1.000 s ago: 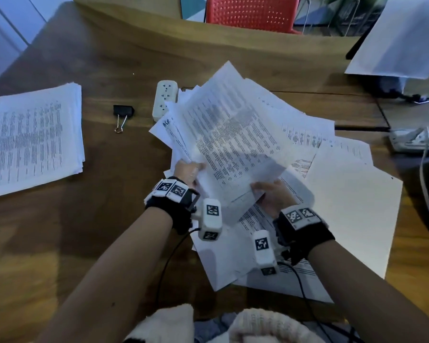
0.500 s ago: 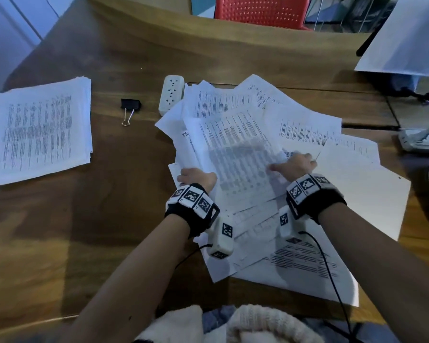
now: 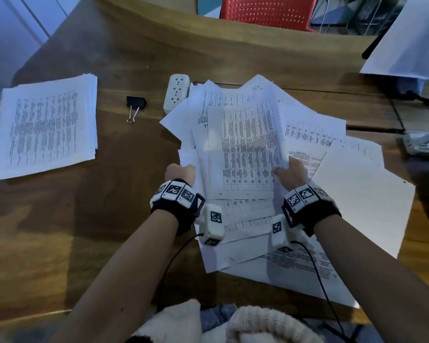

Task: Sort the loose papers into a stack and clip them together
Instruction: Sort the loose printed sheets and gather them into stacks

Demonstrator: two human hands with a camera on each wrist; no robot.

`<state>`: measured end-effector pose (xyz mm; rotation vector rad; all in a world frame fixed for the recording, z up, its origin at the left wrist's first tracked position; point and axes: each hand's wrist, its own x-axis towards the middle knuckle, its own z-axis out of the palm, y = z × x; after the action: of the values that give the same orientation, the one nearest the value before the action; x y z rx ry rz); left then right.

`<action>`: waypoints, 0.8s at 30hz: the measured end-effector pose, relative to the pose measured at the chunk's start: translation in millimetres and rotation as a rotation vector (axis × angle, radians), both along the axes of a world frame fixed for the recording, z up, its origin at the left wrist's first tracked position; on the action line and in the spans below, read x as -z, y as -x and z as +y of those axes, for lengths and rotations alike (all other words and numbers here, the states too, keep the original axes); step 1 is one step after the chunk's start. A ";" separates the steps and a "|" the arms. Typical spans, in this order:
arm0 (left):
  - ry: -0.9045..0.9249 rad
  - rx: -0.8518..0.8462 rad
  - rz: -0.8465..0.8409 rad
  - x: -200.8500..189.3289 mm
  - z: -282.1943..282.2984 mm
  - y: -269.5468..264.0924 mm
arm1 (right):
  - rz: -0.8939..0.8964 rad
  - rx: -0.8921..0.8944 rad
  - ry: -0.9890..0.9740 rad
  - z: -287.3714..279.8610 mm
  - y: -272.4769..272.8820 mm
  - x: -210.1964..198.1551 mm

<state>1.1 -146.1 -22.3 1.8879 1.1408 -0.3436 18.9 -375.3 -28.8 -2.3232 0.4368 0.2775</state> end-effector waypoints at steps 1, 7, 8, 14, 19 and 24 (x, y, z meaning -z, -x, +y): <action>0.002 0.013 -0.038 3.5 -0.6 -0.9 | 0.015 0.004 -0.029 0.6 -0.7 3.2; -0.128 0.105 -0.119 -2.5 5.7 4.5 | -0.005 0.100 -0.075 -4.9 0.5 4.1; -0.180 0.106 -0.122 -8.4 17.5 1.0 | -0.016 0.130 -0.076 -8.1 0.5 4.2; -0.514 -0.003 -0.367 -98.0 91.0 -35.8 | -0.045 0.075 -0.105 -3.2 5.7 -7.4; -0.689 0.063 -0.687 -171.3 81.0 -46.1 | -0.076 -0.124 -0.155 27.3 12.3 -28.1; -0.409 0.468 -0.558 -127.6 7.5 -43.7 | -0.012 -0.142 -0.314 41.8 13.9 -26.3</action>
<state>44.8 -138.5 105.3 2.4002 0.4033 0.1846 5.0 -333.5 -2.5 -2.0485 0.2043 0.3726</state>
